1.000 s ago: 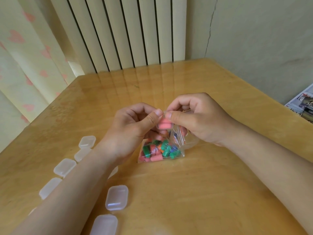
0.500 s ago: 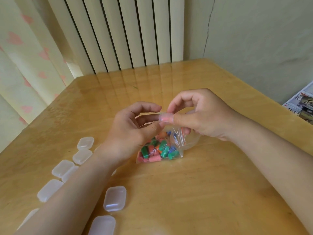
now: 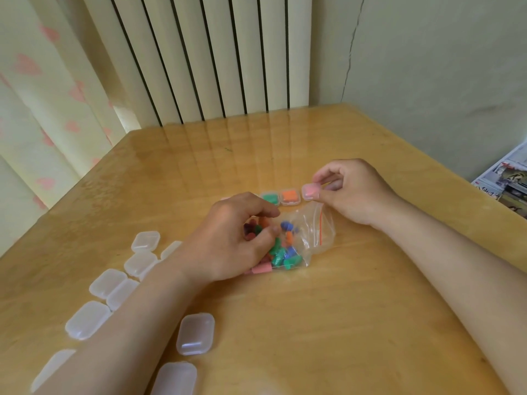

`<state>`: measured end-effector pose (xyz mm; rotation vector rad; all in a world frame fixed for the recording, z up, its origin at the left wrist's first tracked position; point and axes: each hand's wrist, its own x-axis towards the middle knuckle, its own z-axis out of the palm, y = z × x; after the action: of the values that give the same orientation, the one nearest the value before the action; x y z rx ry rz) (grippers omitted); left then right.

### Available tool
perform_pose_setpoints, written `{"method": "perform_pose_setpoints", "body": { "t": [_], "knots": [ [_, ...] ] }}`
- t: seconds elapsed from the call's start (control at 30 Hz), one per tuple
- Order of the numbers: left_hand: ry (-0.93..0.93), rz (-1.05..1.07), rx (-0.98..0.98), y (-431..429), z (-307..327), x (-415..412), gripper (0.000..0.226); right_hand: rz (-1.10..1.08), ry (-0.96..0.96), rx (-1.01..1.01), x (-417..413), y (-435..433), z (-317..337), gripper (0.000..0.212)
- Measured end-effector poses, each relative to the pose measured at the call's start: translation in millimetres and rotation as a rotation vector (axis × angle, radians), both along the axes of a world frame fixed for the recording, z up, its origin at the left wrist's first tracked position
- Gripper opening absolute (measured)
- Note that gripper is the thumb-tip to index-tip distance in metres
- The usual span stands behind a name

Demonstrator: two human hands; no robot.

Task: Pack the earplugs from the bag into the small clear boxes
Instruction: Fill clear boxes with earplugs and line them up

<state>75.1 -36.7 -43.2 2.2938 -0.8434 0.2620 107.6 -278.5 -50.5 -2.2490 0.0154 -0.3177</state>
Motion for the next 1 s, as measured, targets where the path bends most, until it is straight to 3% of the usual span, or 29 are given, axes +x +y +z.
{"method": "perform_pose_setpoints", "body": {
  "t": [0.6,0.8,0.9,1.0],
  "knots": [
    [-0.031,-0.032,-0.009,-1.6,-3.3,2.9,0.019,0.019,0.006,-0.098,5.5,-1.8,-7.4,0.021],
    [-0.065,-0.016,-0.005,-0.2,-3.3,2.8,0.026,-0.003,0.018,-0.092,2.1,-0.9,-2.8,0.02],
    [-0.092,-0.009,0.017,1.1,-1.9,2.6,0.029,-0.05,-0.032,-0.097,-1.3,0.7,3.0,0.012],
    [-0.106,-0.002,0.031,2.3,1.0,1.7,0.031,-0.034,-0.143,-0.066,-8.0,6.4,11.4,0.018]
  ]
}}
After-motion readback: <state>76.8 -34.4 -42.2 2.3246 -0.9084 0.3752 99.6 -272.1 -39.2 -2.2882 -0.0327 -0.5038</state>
